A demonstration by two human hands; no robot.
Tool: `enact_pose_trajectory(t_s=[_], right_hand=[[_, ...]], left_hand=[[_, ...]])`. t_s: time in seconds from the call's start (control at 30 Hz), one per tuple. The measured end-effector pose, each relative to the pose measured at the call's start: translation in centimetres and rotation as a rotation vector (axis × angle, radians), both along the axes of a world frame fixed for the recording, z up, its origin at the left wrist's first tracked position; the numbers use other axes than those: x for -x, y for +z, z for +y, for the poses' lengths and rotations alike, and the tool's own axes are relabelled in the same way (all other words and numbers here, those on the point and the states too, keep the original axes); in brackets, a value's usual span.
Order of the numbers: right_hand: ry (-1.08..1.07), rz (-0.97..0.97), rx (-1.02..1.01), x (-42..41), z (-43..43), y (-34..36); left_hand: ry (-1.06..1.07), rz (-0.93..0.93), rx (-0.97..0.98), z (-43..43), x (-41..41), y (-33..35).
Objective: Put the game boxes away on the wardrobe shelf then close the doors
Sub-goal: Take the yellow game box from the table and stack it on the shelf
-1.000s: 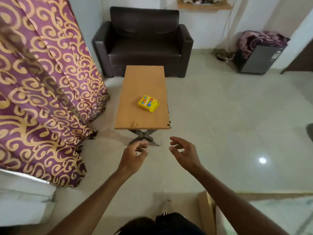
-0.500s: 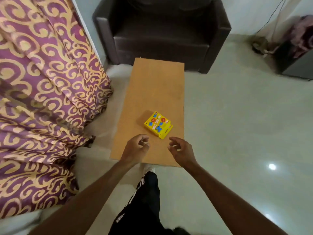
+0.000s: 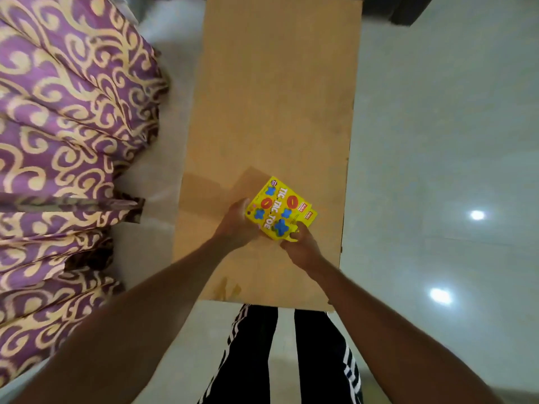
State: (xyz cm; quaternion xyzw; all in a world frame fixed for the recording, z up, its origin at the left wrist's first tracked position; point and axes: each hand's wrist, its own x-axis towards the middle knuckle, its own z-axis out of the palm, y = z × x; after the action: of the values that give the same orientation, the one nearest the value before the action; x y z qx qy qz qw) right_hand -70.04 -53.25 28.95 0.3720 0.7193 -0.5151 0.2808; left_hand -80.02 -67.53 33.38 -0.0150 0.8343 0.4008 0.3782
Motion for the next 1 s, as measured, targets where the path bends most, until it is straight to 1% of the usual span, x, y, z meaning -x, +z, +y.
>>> enact_pose_trajectory(t_s=[0.07, 0.1, 0.17, 0.2, 0.23, 0.27, 0.3, 0.37, 0.43, 0.47, 0.5, 0.57, 0.6, 0.67, 0.7, 0.8, 0.87, 0.93, 1.0], right_hand=[[-0.06, -0.003, 0.022, 0.6, 0.9, -0.4], [-0.065, 0.01, 0.011, 0.7, 1.7, -0.5], [-0.06, 0.061, -0.054, 1.0, 3.6, 0.2], [-0.053, 0.07, -0.086, 1.2, 4.7, 0.6], [-0.043, 0.075, -0.113, 1.3, 5.7, 0.8], [-0.022, 0.069, -0.137, 1.6, 6.6, 1.1], [-0.027, 0.049, -0.154, 1.6, 7.0, 1.1], [-0.027, -0.013, -0.149, 2.1, 8.0, 0.9], [-0.044, -0.091, -0.089, 2.3, 8.3, 0.4], [-0.059, -0.138, -0.046, 2.5, 8.3, 0.2], [-0.081, -0.186, 0.011, 2.6, 8.2, -0.3], [-0.118, -0.254, 0.146, 2.7, 7.7, -0.7], [-0.116, -0.252, 0.196, 2.8, 7.5, -1.0], [-0.138, -0.193, 0.25, 2.7, 7.0, -1.6], [-0.163, -0.154, 0.263, 2.7, 6.9, -1.8], [-0.161, -0.036, 0.284, 2.6, 7.3, -1.6], [-0.062, 0.015, 0.291, 1.8, 7.5, -1.0], [0.081, 0.05, 0.301, 1.0, 7.4, 0.3], [0.204, 0.061, 0.291, 0.3, 7.2, 1.7]], left_hand=[[-0.001, -0.032, -0.023, -0.2, -0.3, -1.7], [0.011, -0.088, -0.002, -0.8, -0.8, -2.8], [0.037, -0.343, 0.039, -1.4, -2.3, -3.4], [0.012, -0.455, 0.068, -1.6, -3.0, -3.3], [-0.006, -0.509, 0.101, -1.6, -3.6, -3.1], [-0.002, -0.509, 0.137, -1.5, -4.1, -3.4], [0.025, -0.458, 0.2, -1.5, -4.1, -3.7], [0.166, -0.279, 0.316, -0.4, -3.2, -3.6], [0.285, -0.141, 0.341, 1.3, -1.6, -3.1], [0.291, -0.089, 0.328, 2.1, -0.9, -3.3], [0.239, -0.048, 0.314, 2.8, -0.2, -3.5], [0.056, -0.01, 0.334, 4.0, 0.7, -4.2], [-0.016, -0.014, 0.357, 4.3, 1.1, -4.4], [-0.053, -0.084, 0.375, 4.7, 1.4, -5.2], [-0.029, -0.138, 0.34, 4.6, 1.2, -5.4], [0.168, -0.276, 0.105, 3.5, -1.1, -5.4], [0.316, -0.309, -0.046, 2.4, -4.2, -5.2], [0.496, -0.308, -0.178, 1.9, -7.3, -2.2], [0.703, -0.332, -0.231, 1.5, -10.5, 0.4]])
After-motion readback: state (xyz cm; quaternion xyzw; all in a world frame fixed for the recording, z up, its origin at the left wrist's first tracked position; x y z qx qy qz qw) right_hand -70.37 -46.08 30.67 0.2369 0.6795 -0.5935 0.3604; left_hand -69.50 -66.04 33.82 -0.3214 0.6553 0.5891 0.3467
